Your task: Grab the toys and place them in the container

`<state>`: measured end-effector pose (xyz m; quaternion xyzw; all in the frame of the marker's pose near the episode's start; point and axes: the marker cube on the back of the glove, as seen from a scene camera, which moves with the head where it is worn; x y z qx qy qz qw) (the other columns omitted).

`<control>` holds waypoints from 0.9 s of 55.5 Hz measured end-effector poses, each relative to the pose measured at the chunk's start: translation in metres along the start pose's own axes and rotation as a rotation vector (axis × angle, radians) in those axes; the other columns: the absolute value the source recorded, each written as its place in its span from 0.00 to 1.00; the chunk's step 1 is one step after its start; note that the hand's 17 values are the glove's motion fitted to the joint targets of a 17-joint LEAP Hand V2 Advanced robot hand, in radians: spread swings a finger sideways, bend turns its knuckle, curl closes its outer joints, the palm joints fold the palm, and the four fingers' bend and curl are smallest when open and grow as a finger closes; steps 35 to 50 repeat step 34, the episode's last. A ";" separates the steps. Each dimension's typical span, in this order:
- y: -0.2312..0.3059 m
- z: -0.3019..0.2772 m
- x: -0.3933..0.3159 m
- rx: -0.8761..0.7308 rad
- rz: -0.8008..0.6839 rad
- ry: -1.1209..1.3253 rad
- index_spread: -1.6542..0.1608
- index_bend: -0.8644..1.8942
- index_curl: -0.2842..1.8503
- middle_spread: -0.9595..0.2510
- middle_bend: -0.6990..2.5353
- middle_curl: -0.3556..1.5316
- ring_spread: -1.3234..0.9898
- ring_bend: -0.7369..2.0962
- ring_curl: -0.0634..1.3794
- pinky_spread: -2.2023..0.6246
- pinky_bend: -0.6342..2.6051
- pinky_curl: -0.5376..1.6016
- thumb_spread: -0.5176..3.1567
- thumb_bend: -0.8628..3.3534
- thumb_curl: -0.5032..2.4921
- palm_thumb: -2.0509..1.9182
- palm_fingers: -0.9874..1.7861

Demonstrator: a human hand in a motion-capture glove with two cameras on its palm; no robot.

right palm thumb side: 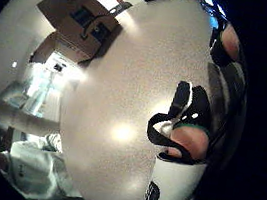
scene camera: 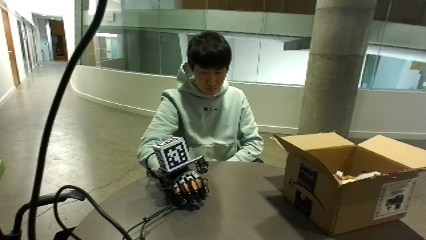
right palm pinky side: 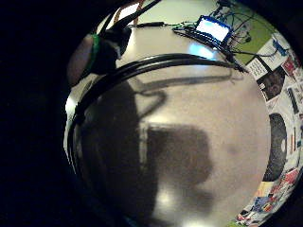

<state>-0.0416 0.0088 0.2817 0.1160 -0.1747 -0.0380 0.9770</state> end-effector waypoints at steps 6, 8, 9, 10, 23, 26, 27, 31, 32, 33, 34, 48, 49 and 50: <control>0.000 -0.001 0.000 0.002 0.008 -0.008 0.82 0.42 0.45 0.70 0.34 0.48 0.46 0.47 0.26 0.74 0.36 0.40 0.57 0.27 0.31 0.62 0.53; 0.002 0.000 -0.001 -0.002 0.018 -0.011 0.82 0.42 0.45 0.70 0.35 0.48 0.46 0.47 0.26 0.74 0.36 0.40 0.57 0.27 0.31 0.62 0.53; 0.003 0.000 -0.001 -0.007 0.020 -0.011 0.82 0.42 0.45 0.70 0.35 0.48 0.46 0.47 0.27 0.74 0.36 0.40 0.57 0.27 0.31 0.62 0.53; 0.004 -0.001 -0.001 -0.013 0.019 -0.011 0.82 0.42 0.46 0.70 0.35 0.48 0.46 0.47 0.27 0.74 0.36 0.40 0.57 0.27 0.31 0.62 0.53; -0.002 -0.001 0.003 0.002 -0.011 0.001 0.82 0.42 0.47 0.69 0.35 0.49 0.46 0.48 0.27 0.74 0.36 0.41 0.57 0.28 0.32 0.62 0.52; -0.002 -0.002 0.002 -0.005 0.009 -0.006 0.82 0.42 0.47 0.69 0.35 0.49 0.46 0.48 0.27 0.74 0.36 0.41 0.57 0.28 0.32 0.62 0.52; -0.001 -0.002 0.001 -0.009 0.019 -0.009 0.82 0.42 0.47 0.69 0.35 0.49 0.46 0.48 0.27 0.74 0.36 0.41 0.57 0.28 0.32 0.62 0.52; 0.000 -0.002 0.000 -0.013 0.032 -0.015 0.82 0.42 0.47 0.69 0.35 0.50 0.46 0.48 0.28 0.74 0.37 0.41 0.57 0.28 0.32 0.62 0.52; 0.000 -0.002 0.001 -0.014 0.029 -0.014 0.82 0.42 0.47 0.69 0.35 0.50 0.46 0.48 0.28 0.74 0.37 0.41 0.57 0.28 0.32 0.62 0.52; 0.000 -0.002 0.001 -0.014 0.026 -0.014 0.82 0.42 0.48 0.69 0.35 0.50 0.46 0.48 0.28 0.74 0.37 0.41 0.57 0.28 0.32 0.62 0.52; 0.000 -0.002 0.001 -0.014 0.025 -0.013 0.82 0.42 0.48 0.69 0.35 0.50 0.46 0.48 0.28 0.74 0.37 0.41 0.57 0.28 0.32 0.62 0.52; 0.000 -0.002 0.001 -0.014 0.025 -0.013 0.82 0.42 0.48 0.69 0.35 0.50 0.46 0.48 0.28 0.74 0.37 0.41 0.57 0.28 0.32 0.62 0.52; 0.000 -0.002 0.001 -0.014 0.025 -0.013 0.82 0.42 0.48 0.69 0.35 0.50 0.46 0.48 0.28 0.74 0.37 0.41 0.57 0.28 0.32 0.62 0.52; 0.000 -0.002 0.001 -0.014 0.025 -0.013 0.82 0.42 0.48 0.69 0.35 0.50 0.46 0.48 0.28 0.74 0.37 0.41 0.57 0.28 0.32 0.62 0.52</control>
